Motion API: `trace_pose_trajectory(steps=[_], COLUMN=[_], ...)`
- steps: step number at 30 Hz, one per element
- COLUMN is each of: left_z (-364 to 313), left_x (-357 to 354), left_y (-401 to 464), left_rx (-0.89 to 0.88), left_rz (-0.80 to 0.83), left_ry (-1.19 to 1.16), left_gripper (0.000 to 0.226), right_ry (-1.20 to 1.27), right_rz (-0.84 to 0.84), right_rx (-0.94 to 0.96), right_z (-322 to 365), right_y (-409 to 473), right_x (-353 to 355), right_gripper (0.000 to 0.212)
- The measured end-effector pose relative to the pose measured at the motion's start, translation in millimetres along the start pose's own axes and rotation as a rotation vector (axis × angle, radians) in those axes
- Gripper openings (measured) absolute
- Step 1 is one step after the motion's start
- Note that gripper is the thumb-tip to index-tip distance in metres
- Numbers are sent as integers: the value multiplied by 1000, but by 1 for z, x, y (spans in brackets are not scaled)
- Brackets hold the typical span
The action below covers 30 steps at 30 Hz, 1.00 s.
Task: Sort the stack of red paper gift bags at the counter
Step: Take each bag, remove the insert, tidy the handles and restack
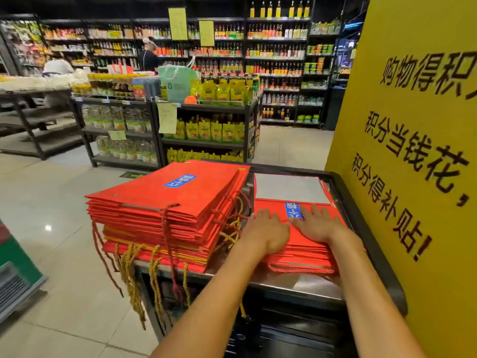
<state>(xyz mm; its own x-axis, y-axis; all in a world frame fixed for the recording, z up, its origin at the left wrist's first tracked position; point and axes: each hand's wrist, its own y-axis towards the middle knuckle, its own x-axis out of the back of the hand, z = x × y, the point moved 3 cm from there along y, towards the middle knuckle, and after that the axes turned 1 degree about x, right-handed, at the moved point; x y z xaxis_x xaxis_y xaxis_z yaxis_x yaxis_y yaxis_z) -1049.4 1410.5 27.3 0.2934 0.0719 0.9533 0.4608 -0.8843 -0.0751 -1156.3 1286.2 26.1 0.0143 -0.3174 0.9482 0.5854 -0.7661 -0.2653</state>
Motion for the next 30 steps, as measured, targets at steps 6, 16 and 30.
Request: trace_pose_trajectory(steps=[6, 16, 30], left_z=[-12, 33, 215], left_x=[28, 152, 127], left_y=[-30, -147, -219], left_rx=[-45, -90, 276], left_rz=[-235, -772, -782], left_ry=[-7, -23, -94], left_gripper=[58, 35, 33], right_ry=[12, 376, 34], right_rz=[-160, -335, -17], right_rx=[87, 829, 1273], right_z=[12, 144, 266], right_y=[-14, -99, -130], right_x=[30, 93, 61], right_gripper=[76, 29, 9])
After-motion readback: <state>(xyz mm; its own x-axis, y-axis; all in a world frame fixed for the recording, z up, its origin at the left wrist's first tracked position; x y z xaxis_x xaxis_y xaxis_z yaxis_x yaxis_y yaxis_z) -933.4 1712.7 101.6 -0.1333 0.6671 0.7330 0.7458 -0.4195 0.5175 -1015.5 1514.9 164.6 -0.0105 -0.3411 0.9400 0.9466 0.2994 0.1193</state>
